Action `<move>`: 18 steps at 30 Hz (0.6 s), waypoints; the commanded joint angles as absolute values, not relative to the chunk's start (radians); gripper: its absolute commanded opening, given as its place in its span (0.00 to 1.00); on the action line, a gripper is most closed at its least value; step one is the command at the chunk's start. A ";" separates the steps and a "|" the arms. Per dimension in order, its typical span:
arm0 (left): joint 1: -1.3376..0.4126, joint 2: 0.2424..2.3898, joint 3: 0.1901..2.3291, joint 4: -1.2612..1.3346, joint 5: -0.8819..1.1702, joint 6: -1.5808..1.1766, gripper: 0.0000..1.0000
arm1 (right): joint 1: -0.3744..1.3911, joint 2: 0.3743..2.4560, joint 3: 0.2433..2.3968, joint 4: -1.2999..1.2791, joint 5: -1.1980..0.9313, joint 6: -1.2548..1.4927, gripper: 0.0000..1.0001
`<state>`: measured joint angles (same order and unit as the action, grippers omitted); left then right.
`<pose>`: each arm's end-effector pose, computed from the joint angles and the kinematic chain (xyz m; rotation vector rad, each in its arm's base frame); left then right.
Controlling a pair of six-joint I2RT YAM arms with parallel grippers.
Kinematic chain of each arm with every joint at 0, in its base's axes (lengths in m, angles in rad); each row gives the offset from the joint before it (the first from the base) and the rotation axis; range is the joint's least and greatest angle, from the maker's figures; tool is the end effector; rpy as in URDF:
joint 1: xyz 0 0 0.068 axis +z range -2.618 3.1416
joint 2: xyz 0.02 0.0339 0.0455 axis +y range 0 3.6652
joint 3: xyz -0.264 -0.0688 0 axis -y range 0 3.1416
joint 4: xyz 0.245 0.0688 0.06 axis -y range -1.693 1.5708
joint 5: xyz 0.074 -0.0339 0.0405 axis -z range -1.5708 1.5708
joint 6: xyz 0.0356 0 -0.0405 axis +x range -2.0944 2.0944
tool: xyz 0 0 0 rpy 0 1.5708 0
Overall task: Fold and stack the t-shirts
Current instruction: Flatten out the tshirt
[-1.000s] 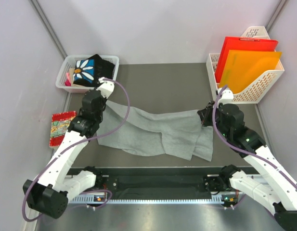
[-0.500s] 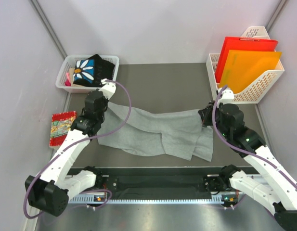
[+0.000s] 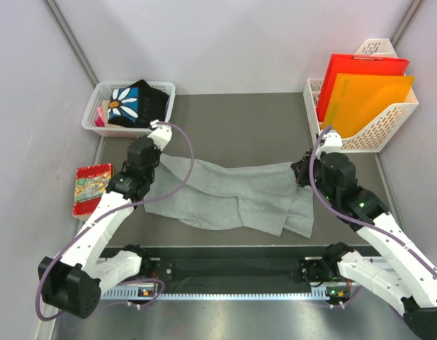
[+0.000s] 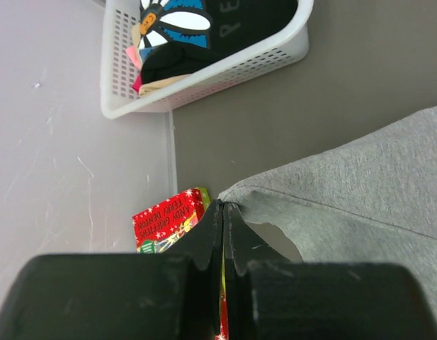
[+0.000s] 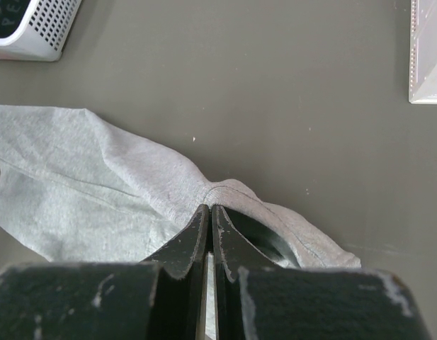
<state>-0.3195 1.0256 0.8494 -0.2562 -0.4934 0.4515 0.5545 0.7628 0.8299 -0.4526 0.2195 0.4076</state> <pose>0.2241 -0.0564 0.3112 0.4463 1.9434 0.5778 0.1489 0.0831 0.3313 0.0012 1.9701 0.4202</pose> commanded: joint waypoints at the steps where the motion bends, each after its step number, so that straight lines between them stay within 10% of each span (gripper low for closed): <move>1: -0.314 1.006 0.833 -0.227 -0.477 0.423 0.00 | 0.563 0.761 0.838 -0.402 0.224 0.405 0.00; 18: -0.313 1.002 0.816 -0.225 -0.474 0.420 0.00 | 0.563 0.769 0.822 -0.390 0.213 0.416 0.00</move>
